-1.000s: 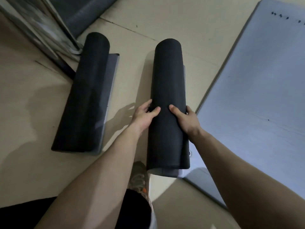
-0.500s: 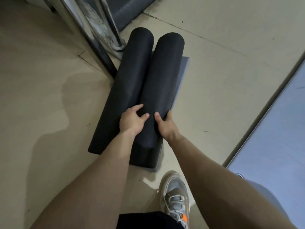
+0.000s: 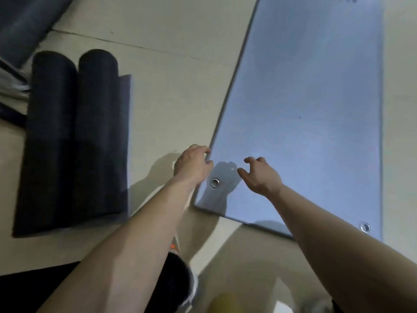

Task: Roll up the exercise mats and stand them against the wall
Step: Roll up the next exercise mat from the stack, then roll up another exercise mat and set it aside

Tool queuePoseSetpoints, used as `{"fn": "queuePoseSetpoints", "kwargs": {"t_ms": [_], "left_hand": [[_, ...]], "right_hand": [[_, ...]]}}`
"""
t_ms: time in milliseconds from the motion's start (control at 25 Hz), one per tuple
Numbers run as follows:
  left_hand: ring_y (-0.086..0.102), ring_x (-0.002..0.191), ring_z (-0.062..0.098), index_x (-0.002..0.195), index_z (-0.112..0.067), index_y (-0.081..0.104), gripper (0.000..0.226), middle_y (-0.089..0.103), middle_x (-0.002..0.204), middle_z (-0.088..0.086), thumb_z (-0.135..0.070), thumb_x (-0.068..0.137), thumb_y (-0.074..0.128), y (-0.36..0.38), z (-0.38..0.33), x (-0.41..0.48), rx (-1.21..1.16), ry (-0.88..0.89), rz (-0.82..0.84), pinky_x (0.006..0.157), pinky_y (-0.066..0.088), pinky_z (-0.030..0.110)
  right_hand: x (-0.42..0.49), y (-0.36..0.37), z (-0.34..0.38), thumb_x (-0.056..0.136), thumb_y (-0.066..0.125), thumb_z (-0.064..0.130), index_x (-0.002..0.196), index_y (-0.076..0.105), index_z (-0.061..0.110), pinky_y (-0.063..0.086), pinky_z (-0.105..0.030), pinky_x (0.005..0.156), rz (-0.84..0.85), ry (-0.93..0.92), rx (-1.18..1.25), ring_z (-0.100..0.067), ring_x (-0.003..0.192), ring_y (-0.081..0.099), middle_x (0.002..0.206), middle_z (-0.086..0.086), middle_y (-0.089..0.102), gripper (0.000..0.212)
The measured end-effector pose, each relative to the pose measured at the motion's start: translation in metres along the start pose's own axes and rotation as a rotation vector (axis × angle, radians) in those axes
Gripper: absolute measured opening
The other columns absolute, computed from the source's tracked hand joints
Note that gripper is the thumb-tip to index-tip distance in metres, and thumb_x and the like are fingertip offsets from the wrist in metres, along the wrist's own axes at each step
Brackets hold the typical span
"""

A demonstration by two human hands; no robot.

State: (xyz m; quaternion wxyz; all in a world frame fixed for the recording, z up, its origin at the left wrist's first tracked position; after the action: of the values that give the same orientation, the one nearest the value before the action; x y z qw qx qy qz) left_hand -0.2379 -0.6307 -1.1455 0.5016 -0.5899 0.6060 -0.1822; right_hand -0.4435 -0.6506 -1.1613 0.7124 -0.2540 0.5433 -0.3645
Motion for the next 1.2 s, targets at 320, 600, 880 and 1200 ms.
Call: {"fn": "queuePoseSetpoints", "kwargs": {"t_ms": [320, 600, 880, 1200], "left_hand": [[0.006, 0.151, 0.039, 0.159, -0.028, 0.010, 0.114, 0.002, 0.167, -0.006, -0.054, 0.073, 0.080, 0.198, -0.108, -0.055, 0.673, 0.408, 0.461, 0.121, 0.022, 0.049], [0.020, 0.148, 0.044, 0.161, -0.027, 0.014, 0.083, 0.000, 0.171, 0.002, -0.018, 0.094, 0.063, 0.208, -0.108, -0.059, 0.772, 0.523, 0.527, 0.124, 0.017, 0.040], [0.061, 0.117, 0.026, 0.127, -0.028, 0.068, 0.035, 0.068, 0.129, 0.003, -0.011, 0.099, 0.057, 0.141, -0.132, -0.030, 0.249, 0.283, 0.506, 0.096, 0.048, 0.032], [0.053, 0.086, 0.028, 0.100, -0.018, 0.068, 0.018, 0.059, 0.098, 0.006, -0.011, 0.085, 0.075, 0.124, -0.153, -0.008, 0.576, 0.529, -0.261, 0.068, 0.039, 0.036]], "right_hand": [[-0.053, 0.060, -0.225, 0.085, 0.078, 0.041, 0.150, 0.035, 0.033, 0.051, -0.042, 0.091, 0.152, 0.111, -0.208, -0.033, 0.126, 0.043, 0.148, -0.006, 0.034, 0.079], [-0.053, 0.074, -0.233, 0.089, 0.071, 0.019, 0.152, 0.033, 0.025, 0.046, -0.037, 0.068, 0.074, -0.009, -0.370, -0.034, 0.122, 0.044, 0.149, -0.007, 0.035, 0.074], [-0.050, -0.023, -0.217, 0.099, 0.058, 0.048, 0.127, 0.068, 0.032, 0.048, -0.036, 0.085, 0.120, -0.058, -0.235, -0.030, 0.114, 0.065, 0.125, -0.003, 0.070, 0.033], [-0.019, -0.046, -0.211, 0.094, 0.074, 0.020, 0.084, 0.071, 0.007, 0.036, -0.040, 0.069, -0.601, 0.002, -0.398, -0.037, 0.077, 0.057, 0.082, -0.015, 0.062, 0.017]]}}
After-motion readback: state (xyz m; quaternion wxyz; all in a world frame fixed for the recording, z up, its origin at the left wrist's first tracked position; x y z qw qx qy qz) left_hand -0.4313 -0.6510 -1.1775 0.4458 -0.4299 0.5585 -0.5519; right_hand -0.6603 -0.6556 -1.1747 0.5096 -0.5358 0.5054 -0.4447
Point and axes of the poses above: each hand's wrist, its own x-axis towards the middle knuckle, its own y-axis out of the palm, z = x × y, the point moved 6 cm from there along x, towards the middle knuckle
